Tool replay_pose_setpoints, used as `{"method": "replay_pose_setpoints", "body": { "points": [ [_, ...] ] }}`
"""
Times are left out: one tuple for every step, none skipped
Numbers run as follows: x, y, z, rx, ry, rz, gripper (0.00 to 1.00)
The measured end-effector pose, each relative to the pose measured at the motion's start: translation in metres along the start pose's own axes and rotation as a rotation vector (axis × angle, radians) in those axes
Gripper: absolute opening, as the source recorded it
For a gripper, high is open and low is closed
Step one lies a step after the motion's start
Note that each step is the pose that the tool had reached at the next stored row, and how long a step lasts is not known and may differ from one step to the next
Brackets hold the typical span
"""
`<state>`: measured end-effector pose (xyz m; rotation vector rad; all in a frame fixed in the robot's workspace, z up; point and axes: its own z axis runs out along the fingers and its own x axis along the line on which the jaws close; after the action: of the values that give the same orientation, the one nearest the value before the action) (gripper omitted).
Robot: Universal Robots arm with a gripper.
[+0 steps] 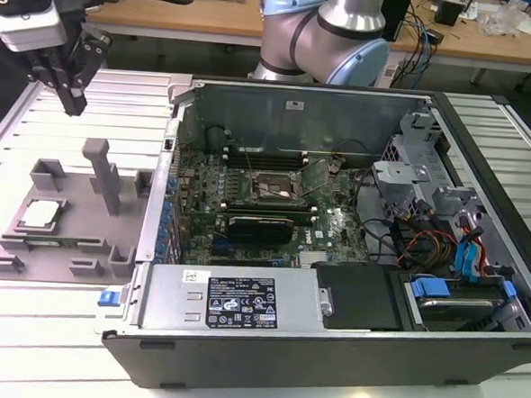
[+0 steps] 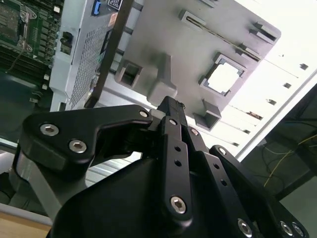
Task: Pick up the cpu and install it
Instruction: 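Reach for the cpu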
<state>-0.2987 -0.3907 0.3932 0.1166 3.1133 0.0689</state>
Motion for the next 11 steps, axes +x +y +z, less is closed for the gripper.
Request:
{"method": "replay_pose_setpoints", "body": {
  "points": [
    [0.0024,-0.0001,0.0,0.0,-0.0001,0.0,0.11],
    [0.0042,-0.0002,0.0,0.0,-0.0002,0.0,0.11],
    [0.006,-0.0003,-0.0001,0.0,-0.0002,0.0,0.11],
    [0.0081,-0.0004,-0.0001,0.0,-0.0002,0.0,0.11],
    [0.0122,-0.0005,-0.0001,-0.0001,-0.0004,0.0,0.11],
    [0.0153,-0.0006,-0.0002,-0.0001,-0.0004,0.0,0.11],
    [0.018,-0.0007,-0.0002,0.0,-0.0004,0.0,0.11],
    [0.0196,-0.0008,-0.0002,-0.0001,-0.0005,0.0,0.11],
    [0.0214,-0.0008,-0.0003,0.0,-0.0005,0.0,0.11],
    [0.025,-0.001,-0.0004,0.0,-0.0005,0.0,0.11],
    [0.029,-0.0011,-0.0005,0.0001,-0.0005,0.0,0.11]
  ]
}}
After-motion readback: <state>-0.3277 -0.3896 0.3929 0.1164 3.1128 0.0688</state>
